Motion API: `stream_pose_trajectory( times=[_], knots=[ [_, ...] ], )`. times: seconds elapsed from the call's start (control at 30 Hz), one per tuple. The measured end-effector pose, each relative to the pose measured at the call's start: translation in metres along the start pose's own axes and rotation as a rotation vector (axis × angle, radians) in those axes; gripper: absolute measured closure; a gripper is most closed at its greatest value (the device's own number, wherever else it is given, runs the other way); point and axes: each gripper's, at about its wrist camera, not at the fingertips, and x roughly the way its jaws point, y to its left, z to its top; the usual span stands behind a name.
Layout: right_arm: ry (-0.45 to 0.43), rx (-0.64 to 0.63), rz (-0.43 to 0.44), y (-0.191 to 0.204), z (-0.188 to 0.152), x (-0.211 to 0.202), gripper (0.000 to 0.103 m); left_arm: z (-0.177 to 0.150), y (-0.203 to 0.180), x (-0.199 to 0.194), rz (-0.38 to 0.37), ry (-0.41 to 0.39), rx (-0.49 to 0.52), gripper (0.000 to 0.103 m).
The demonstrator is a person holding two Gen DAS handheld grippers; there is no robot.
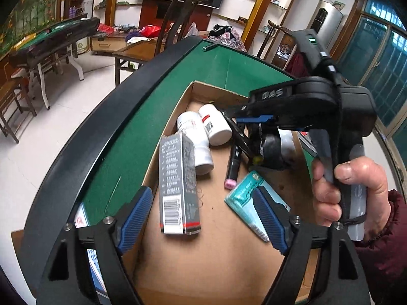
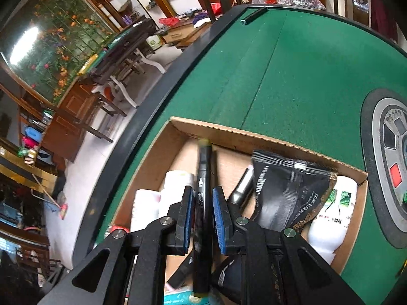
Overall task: Organize objects
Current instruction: 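Move both grippers back from the tray to the table items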
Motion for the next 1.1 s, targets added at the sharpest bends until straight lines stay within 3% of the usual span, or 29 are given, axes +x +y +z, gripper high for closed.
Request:
stream_pose_trajectory(
  times=[0.17,0.23,0.33,0.47,0.53,0.8,1.1],
  knots=[
    [-0.061,-0.075,-0.031,0.011,-0.015,-0.03,0.067,-0.015,0.015,-0.007,-0.019,0.012,-0.062,0.021],
    [-0.108,-0.119,-0.063,0.015,-0.027,-0.05,0.049,-0.02,0.016,-0.01,-0.022,0.011,-0.081,0.021],
    [-0.191,-0.177,-0.113,0.02,-0.048,-0.082,0.032,-0.028,0.014,-0.02,-0.028,-0.015,-0.11,0.021],
    [-0.31,-0.245,-0.234,0.023,-0.076,-0.124,0.024,-0.036,0.005,-0.037,-0.067,-0.06,-0.136,0.021],
    [-0.371,-0.263,-0.3,0.022,-0.09,-0.146,0.015,-0.04,-0.002,-0.043,-0.07,-0.077,-0.133,0.02],
    [-0.538,-0.294,-0.491,-0.002,-0.123,-0.212,0.006,-0.046,-0.048,-0.05,-0.072,-0.078,-0.061,0.02],
    [-0.583,-0.237,-0.569,-0.045,-0.145,-0.251,0.003,-0.055,-0.101,-0.046,-0.088,-0.05,0.033,0.02]
  ],
)
